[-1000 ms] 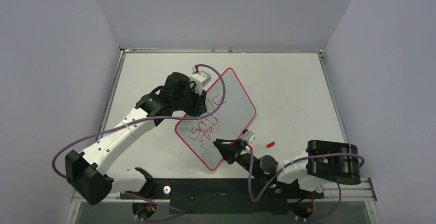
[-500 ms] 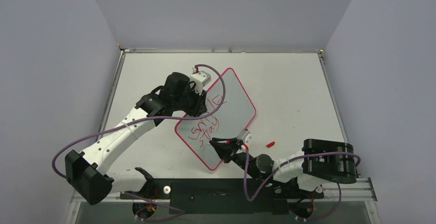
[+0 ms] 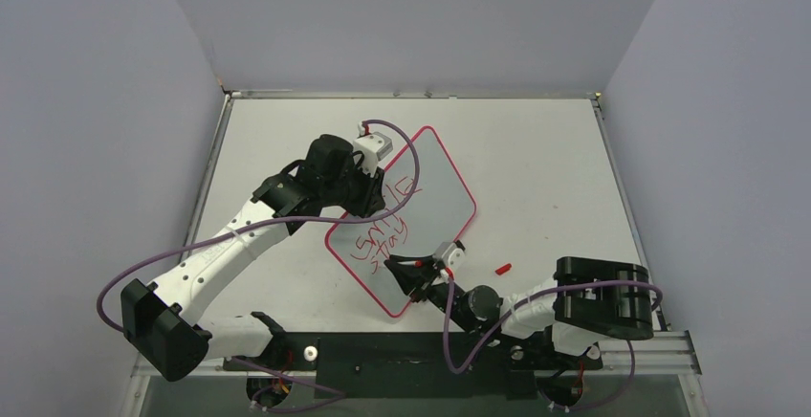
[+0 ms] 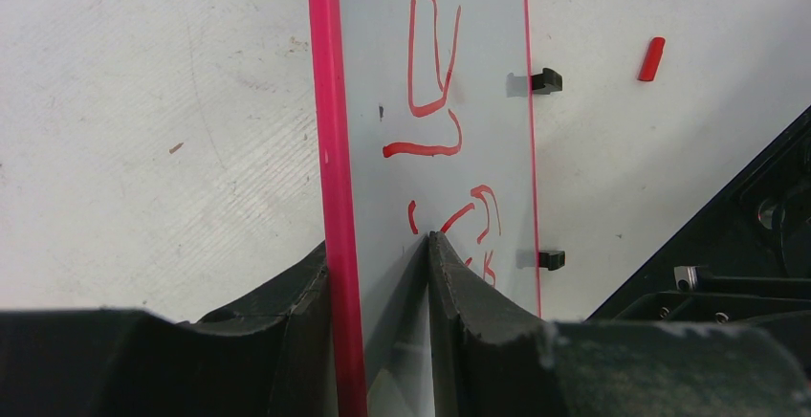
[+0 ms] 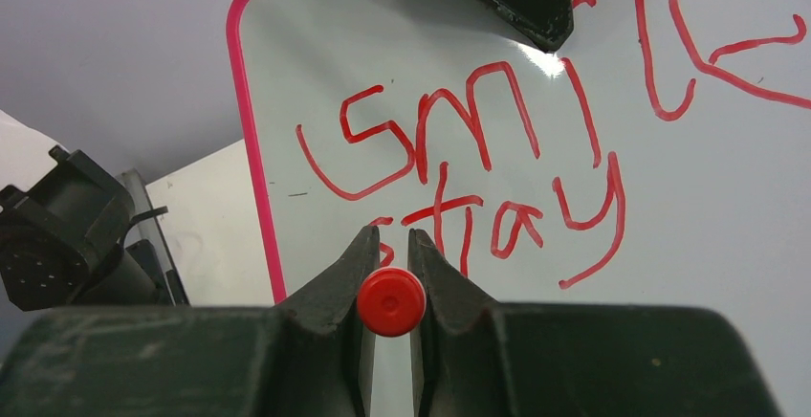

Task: Write a sentence on the whiteboard

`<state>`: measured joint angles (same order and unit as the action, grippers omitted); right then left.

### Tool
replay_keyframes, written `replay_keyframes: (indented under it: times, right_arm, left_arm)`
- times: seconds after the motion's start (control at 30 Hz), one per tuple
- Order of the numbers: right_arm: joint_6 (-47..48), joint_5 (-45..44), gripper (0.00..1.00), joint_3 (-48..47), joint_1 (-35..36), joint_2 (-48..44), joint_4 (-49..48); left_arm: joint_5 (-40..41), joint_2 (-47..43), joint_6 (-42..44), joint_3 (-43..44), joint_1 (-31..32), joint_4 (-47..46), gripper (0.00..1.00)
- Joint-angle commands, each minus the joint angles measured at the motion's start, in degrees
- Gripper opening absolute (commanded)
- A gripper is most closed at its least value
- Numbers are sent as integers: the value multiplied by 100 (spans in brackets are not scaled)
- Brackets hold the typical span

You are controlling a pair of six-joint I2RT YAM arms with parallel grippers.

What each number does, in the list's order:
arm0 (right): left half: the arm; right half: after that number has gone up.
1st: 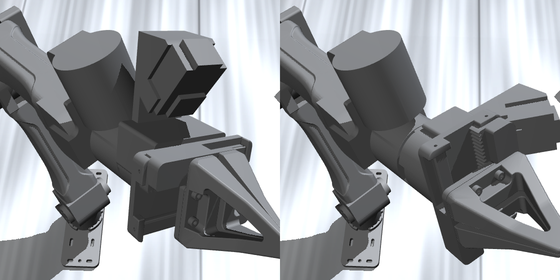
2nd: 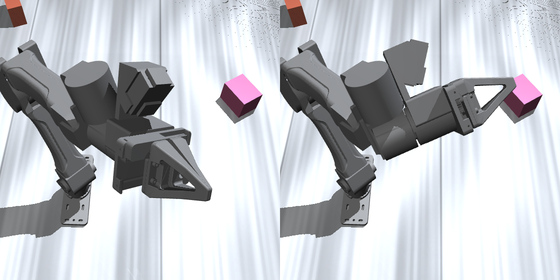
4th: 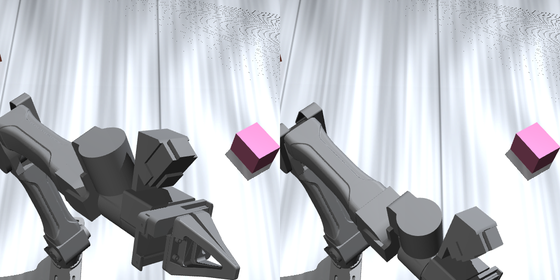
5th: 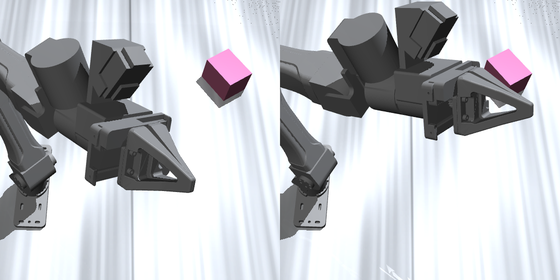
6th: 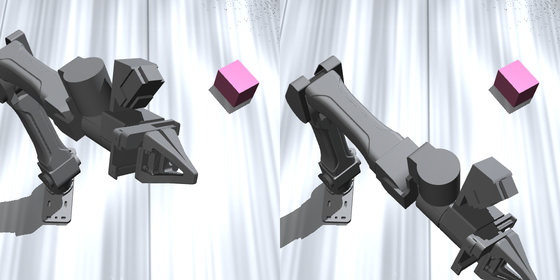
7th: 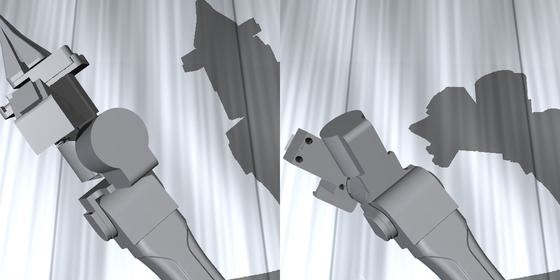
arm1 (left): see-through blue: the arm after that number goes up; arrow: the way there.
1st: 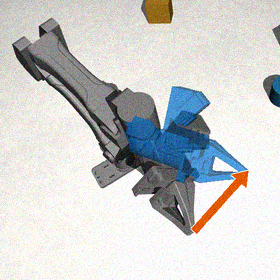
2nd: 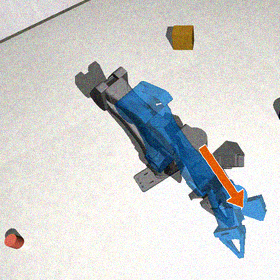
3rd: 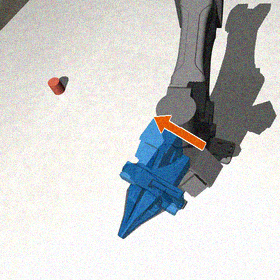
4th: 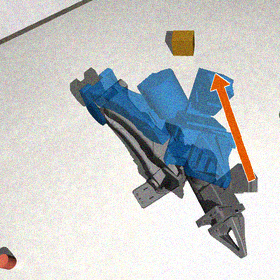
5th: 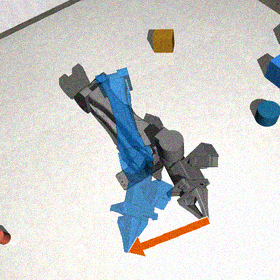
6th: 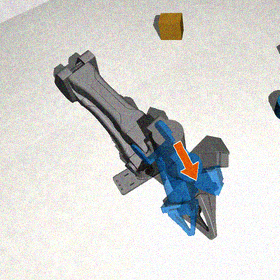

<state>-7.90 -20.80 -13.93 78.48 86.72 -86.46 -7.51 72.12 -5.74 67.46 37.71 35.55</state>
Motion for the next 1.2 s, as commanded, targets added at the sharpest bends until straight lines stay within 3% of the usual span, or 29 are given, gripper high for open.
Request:
replay_keyframes:
  times: [0.0,0.37,1.17]
  right_arm:
    - [1,-62,0,-99,28,69,-149]
    - [-285,-280,0,248,66,91,-136]
    - [-770,-804,0,205,514,-71,1179]
  left_arm:
    - [706,107,733,-33,5,132,0]
    - [707,85,733,-34,4,121,0]
    - [705,77,742,-27,4,123,0]
